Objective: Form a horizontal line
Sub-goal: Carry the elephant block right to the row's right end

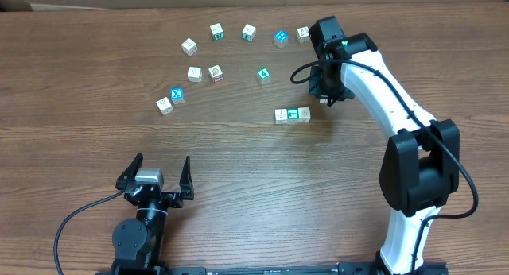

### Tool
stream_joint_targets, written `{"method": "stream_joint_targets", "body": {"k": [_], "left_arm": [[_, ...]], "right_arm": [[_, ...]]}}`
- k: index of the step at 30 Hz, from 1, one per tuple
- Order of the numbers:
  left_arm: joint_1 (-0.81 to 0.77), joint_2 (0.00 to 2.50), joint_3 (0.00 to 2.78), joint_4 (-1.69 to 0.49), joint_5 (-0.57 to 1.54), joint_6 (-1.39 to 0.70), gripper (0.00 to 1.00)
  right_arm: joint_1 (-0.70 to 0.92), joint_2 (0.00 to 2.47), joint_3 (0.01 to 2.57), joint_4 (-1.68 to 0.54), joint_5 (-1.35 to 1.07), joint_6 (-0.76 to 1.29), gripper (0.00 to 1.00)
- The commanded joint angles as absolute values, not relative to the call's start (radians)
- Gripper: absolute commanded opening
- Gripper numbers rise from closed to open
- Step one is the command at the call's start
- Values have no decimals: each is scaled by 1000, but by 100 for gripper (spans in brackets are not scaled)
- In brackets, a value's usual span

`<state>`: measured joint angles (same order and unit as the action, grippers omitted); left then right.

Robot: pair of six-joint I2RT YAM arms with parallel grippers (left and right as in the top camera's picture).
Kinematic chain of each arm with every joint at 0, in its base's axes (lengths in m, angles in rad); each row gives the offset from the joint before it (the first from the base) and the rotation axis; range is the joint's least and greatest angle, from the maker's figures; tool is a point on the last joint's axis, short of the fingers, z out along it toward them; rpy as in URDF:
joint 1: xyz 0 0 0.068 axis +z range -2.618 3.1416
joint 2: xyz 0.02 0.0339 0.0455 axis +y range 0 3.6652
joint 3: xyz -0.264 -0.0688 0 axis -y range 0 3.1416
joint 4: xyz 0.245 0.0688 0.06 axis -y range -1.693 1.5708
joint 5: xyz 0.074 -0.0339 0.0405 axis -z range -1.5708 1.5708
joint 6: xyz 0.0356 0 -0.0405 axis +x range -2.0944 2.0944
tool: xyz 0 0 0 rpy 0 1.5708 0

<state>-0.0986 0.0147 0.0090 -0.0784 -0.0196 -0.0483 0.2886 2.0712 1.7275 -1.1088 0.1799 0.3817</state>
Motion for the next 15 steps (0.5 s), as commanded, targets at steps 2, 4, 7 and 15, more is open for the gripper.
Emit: {"method": "stream_joint_targets", "body": {"k": [2, 4, 7, 15], "left_arm": [[-104, 6, 5, -75, -26, -29, 99], [-104, 6, 5, -75, -26, -29, 100], [-104, 6, 5, -75, -26, -29, 100], [-104, 6, 5, -75, -26, -29, 99]], "right_arm": [[277, 2077, 1684, -1074, 183, 396, 20], [274, 2077, 1670, -1056, 184, 395, 20], [270, 2077, 1648, -1023, 183, 393, 20], [268, 2077, 1635, -1003, 183, 393, 20]]}}
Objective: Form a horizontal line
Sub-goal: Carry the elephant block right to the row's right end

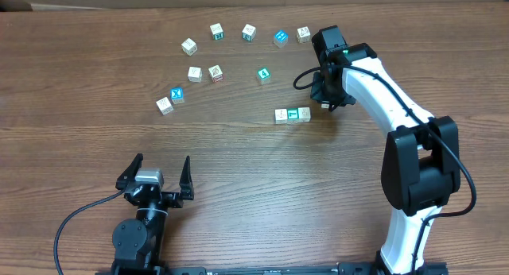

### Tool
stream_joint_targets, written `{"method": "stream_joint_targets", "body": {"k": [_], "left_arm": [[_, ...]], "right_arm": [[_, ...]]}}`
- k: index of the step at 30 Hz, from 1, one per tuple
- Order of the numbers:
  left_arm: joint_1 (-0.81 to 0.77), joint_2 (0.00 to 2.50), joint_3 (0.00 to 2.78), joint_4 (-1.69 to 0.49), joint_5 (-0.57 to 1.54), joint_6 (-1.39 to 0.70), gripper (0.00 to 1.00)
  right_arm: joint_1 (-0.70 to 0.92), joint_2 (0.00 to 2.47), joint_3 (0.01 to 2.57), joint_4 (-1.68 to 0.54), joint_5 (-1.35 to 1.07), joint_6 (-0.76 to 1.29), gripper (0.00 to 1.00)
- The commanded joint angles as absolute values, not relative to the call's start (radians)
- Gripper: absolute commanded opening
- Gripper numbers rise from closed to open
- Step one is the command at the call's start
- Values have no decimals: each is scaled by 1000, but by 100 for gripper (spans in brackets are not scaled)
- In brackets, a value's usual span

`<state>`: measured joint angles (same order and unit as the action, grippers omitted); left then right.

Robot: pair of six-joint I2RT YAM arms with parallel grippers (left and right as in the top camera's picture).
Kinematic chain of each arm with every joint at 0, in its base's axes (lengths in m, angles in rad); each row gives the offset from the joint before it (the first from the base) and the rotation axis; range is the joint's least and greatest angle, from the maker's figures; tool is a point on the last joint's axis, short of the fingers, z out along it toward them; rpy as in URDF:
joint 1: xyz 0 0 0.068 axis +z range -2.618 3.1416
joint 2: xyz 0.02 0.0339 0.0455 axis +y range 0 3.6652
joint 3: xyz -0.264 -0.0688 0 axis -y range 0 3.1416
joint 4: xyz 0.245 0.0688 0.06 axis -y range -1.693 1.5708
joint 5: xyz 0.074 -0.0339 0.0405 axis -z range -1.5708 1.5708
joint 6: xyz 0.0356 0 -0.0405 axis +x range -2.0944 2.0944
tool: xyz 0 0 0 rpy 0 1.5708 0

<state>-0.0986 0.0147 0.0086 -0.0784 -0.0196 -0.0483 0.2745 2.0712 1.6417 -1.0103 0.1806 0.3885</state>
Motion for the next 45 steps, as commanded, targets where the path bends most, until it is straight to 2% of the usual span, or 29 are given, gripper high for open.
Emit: {"method": "stream_joint_targets", "body": {"k": [1, 45], "left_arm": [[-104, 6, 5, -75, -26, -29, 99], [-104, 6, 5, -75, -26, -29, 100]], "right_arm": [[268, 2077, 1635, -1002, 183, 393, 20], [268, 2078, 1589, -962, 202, 385, 20]]}}
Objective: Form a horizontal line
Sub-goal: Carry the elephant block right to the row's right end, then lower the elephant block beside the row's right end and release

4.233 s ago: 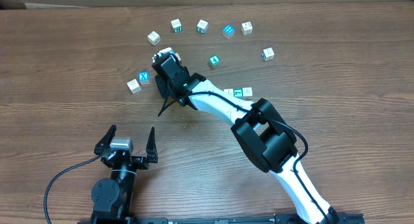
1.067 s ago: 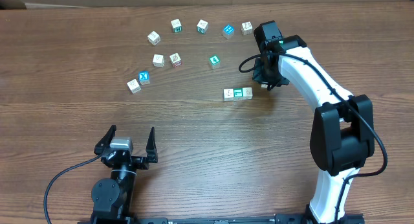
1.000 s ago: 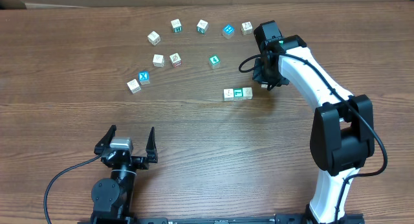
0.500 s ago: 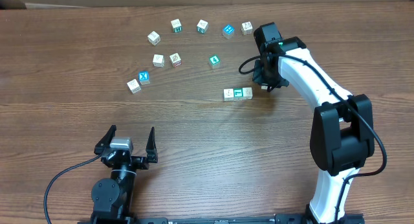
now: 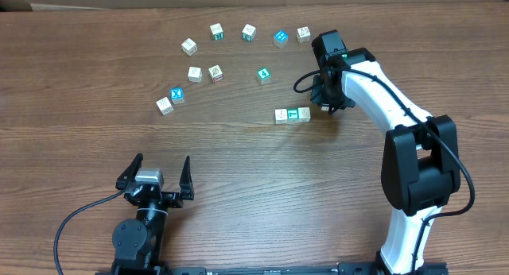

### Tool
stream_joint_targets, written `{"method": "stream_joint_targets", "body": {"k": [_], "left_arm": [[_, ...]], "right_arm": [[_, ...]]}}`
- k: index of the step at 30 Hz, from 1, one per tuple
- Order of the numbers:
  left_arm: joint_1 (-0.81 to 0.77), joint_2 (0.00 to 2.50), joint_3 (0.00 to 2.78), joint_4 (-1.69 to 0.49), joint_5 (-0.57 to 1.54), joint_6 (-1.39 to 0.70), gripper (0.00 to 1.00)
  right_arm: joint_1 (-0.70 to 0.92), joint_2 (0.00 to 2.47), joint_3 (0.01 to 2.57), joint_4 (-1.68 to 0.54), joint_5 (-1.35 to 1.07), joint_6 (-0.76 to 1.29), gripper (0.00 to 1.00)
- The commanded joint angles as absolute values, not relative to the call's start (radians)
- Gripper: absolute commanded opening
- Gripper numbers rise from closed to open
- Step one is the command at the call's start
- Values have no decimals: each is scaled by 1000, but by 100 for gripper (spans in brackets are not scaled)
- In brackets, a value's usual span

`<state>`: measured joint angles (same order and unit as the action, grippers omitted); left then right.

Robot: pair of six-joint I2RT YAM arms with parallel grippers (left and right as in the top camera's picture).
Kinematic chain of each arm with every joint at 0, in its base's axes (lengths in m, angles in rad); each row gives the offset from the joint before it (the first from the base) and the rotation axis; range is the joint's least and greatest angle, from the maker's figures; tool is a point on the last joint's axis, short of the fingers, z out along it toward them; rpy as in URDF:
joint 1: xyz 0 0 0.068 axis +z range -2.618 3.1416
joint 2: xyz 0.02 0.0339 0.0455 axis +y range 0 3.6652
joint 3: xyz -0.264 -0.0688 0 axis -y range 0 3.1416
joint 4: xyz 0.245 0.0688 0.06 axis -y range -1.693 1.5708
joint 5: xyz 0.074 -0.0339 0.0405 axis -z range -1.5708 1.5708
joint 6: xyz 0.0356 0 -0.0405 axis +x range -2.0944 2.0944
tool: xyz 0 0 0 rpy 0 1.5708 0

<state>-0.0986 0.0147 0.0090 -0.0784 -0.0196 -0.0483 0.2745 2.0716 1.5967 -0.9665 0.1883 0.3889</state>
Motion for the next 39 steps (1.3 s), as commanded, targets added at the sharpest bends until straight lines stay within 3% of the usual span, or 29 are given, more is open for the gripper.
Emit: {"method": "stream_joint_targets", "body": {"k": [1, 24, 27, 39], "left_arm": [[-104, 6, 5, -75, -26, -29, 99], [-104, 6, 5, -75, -26, -29, 100], [-104, 6, 5, -75, -26, -29, 99], [-104, 6, 5, -75, -26, -29, 100]], "right_arm": [[268, 2078, 1589, -962, 202, 385, 20], [268, 2078, 1557, -905, 201, 328, 21], [268, 2078, 1557, -905, 201, 328, 30], [268, 2078, 1557, -902, 182, 328, 36]]}}
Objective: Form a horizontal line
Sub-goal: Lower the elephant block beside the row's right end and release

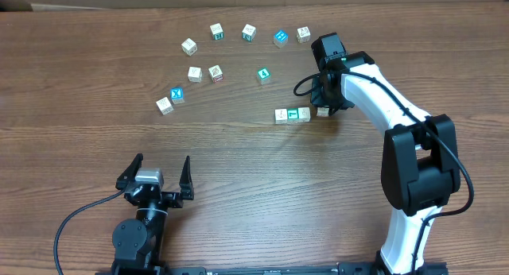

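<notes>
A short row of three blocks lies side by side at mid-table: pale wood, teal, pale wood. Just right of the row sits a pale wooden block, a small gap from the row's right end. My right gripper stands over this block and appears shut on it, though the wrist hides its fingers. Near the front edge my left gripper rests open, holding nothing.
Loose blocks are scattered at the back: an arc from a pale block past a blue block to a pale block, a teal block, a pair, and a blue and a pale block on the left.
My right gripper and its block have shifted slightly left and down toward the row's right end. The left arm has not moved.
My right gripper held a pale block above and to the right of the three-block row. At each later moment it stood lower and closer to the row. Now the block sits level with the row, just off its right end.
</notes>
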### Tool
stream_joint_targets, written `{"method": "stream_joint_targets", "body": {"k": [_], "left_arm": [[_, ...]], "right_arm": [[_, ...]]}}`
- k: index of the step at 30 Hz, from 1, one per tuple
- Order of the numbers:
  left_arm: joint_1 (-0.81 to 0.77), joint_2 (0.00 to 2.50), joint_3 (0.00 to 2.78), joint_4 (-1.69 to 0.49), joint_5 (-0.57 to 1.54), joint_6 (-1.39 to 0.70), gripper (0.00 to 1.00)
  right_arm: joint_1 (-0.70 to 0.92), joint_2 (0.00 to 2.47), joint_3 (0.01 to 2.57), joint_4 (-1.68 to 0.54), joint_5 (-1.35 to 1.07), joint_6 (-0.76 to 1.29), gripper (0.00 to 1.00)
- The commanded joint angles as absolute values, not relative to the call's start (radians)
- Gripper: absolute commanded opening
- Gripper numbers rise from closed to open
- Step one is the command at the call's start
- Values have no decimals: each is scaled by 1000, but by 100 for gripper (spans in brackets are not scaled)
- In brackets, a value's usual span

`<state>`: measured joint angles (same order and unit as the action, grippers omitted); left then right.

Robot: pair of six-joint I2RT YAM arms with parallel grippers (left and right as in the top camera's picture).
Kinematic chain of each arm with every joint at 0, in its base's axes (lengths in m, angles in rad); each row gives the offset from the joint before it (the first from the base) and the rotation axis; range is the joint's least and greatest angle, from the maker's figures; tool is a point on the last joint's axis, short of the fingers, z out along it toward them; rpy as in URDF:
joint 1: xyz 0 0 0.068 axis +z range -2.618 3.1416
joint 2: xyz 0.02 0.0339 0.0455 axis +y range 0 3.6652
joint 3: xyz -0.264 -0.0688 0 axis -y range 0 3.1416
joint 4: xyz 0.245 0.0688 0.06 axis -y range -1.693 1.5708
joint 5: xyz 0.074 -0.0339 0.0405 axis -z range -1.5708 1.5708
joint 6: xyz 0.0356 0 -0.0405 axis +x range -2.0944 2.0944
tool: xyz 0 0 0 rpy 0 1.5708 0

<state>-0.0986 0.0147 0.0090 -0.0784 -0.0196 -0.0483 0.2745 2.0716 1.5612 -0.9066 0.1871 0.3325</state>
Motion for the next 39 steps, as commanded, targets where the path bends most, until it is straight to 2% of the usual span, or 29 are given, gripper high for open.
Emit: {"method": "stream_joint_targets", "body": {"k": [1, 13, 21, 25, 28, 39], "left_arm": [[-104, 6, 5, -75, -26, -29, 100], [-104, 6, 5, -75, -26, -29, 100], [-104, 6, 5, -75, -26, -29, 100], [-104, 6, 5, -75, -26, -29, 99], [-104, 6, 5, -75, -26, -29, 99], [-104, 6, 5, -75, -26, -29, 100]], "right_arm": [[268, 2078, 1557, -902, 182, 328, 37], [263, 2078, 1557, -838, 184, 330, 42], [228, 2078, 1557, -843, 250, 449, 40], [207, 2078, 1553, -857, 250, 450, 29], [200, 2078, 1538, -853, 250, 449, 4], [200, 2078, 1480, -754, 160, 438, 4]]}}
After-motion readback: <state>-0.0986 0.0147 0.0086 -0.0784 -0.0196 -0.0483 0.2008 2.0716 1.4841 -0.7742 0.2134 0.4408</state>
